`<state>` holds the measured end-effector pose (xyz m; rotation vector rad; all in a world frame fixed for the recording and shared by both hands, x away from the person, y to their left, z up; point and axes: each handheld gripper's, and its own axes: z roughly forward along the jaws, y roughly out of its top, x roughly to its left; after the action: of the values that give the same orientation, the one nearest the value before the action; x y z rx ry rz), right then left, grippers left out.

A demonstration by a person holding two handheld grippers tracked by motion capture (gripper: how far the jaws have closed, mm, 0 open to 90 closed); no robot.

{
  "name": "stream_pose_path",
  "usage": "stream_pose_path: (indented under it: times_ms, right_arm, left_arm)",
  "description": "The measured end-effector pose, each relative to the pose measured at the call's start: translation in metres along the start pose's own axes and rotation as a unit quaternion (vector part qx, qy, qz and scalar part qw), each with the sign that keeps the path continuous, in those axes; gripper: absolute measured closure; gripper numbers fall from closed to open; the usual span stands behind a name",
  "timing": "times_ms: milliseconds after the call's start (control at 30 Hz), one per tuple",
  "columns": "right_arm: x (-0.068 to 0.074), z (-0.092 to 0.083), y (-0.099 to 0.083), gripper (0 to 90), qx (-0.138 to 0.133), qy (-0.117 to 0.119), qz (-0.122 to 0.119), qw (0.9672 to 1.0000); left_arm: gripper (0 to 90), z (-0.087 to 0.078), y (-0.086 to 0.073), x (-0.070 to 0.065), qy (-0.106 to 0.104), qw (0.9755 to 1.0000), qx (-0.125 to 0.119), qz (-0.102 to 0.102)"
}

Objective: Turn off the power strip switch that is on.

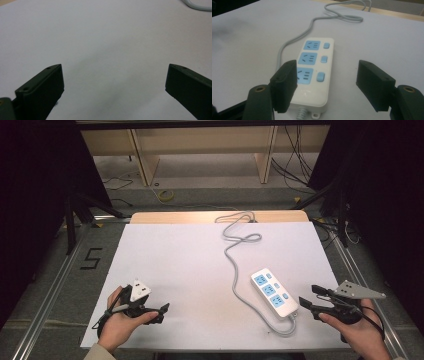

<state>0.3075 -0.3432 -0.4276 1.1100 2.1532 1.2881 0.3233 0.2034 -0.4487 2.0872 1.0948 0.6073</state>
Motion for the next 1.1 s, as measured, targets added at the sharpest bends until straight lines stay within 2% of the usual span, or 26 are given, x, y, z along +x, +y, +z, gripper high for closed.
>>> stream_pose_path:
  times_ms: [200,400,533,700,967,1100]
  right_arm:
    - [0.003,0.001,0.001,35.7,0.006,-0.001,-0.005,1.0]
    - [0.003,0.0,0.003,55.5,0.023,-0.012,-0.008,0.9996]
    - [0.003,-0.001,0.005,65.8,0.024,-0.016,-0.007,0.9996]
    - [0.003,-0.001,0.007,72.3,0.024,-0.02,-0.004,0.9995]
    - [0.003,0.001,0.014,87.9,0.036,-0.025,-0.009,0.999]
    - [0.004,0.002,0.017,90.0,0.038,-0.026,-0.012,0.9989]
  left_arm:
    - [2.8,0.001,-0.002,0.0,0.003,1.0,0.0,0.0]
    - [4.0,0.002,-0.001,0.0,0.005,1.0,0.001,-0.002]
    - [4.1,0.002,-0.002,0.002,0.011,0.9999,0.0,-0.002]
    - [4.3,0.002,-0.001,0.002,0.015,0.9999,0.0,0.0]
    - [4.7,0.002,-0.001,0.004,0.022,0.9998,-0.001,-0.002]
    - [4.7,0.002,-0.001,0.004,0.023,0.9997,-0.002,0.0]
